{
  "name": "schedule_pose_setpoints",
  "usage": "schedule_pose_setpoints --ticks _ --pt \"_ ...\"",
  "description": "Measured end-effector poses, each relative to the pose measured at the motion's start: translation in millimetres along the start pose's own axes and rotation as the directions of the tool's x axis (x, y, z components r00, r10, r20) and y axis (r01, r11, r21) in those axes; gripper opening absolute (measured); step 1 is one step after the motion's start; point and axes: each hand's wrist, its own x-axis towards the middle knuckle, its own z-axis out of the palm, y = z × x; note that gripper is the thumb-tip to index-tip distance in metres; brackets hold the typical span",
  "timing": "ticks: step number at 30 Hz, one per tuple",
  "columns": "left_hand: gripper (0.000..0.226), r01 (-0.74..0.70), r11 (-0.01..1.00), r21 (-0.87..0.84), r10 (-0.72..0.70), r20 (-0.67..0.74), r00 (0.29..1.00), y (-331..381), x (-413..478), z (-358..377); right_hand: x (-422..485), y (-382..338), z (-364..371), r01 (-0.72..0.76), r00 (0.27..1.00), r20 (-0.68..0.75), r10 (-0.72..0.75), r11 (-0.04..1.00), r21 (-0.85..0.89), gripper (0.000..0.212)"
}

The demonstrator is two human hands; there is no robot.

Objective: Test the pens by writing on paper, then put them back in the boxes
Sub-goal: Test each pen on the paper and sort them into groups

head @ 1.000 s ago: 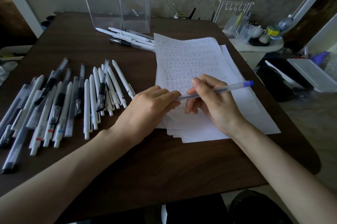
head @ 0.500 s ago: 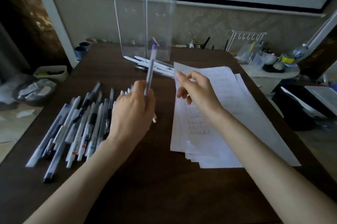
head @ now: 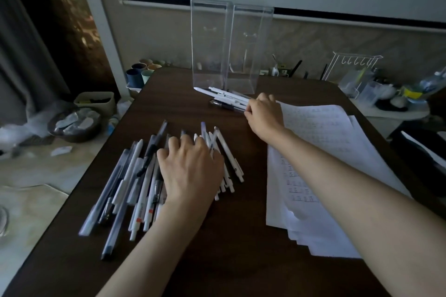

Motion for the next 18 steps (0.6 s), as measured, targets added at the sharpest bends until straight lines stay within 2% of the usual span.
schedule_pose_setpoints --ticks 3,6,8,11,14,16,18 --pt "0.039 0.004 1.000 -0.004 -0.004 -0.004 1.000 -0.6 0.2 -0.7 -0.4 -3.9 -3.5 0.063 0.995 -0.077 -0.061 0.998 0.023 0.019" --pt "0.042 0.009 0.998 -0.064 -0.013 -0.064 0.998 -2.3 0.6 -2.0 -12.5 -9.3 -19.6 0.121 0.980 -0.180 -0.082 0.968 0.218 0.014" --pt "0.046 -0.071 0.982 -0.172 0.046 -0.141 0.989 -1.3 2.2 -0.5 -31.1 -8.2 -37.5 0.155 0.983 -0.150 -0.105 0.913 0.376 0.010" --pt "0.051 -0.286 0.926 -0.247 0.227 -0.244 0.943 4.1 4.1 3.2 -74.6 5.4 -69.6 0.122 0.986 0.015 -0.168 0.772 0.624 0.003" --pt "0.052 -0.482 0.843 -0.241 0.425 -0.253 0.869 14.0 -0.9 2.4 -126.1 26.5 -100.3 -0.059 0.976 0.169 -0.134 0.587 0.807 0.005" --pt "0.048 -0.579 0.770 -0.266 0.526 -0.248 0.813 23.8 -9.4 1.6 -155.3 39.9 -111.8 -0.122 0.979 0.181 -0.088 0.459 0.880 0.006" --pt "0.042 -0.646 0.695 -0.318 0.600 -0.240 0.763 37.2 -22.1 1.2 -177.0 53.5 -115.0 -0.131 0.987 0.159 -0.037 0.392 0.910 0.005"
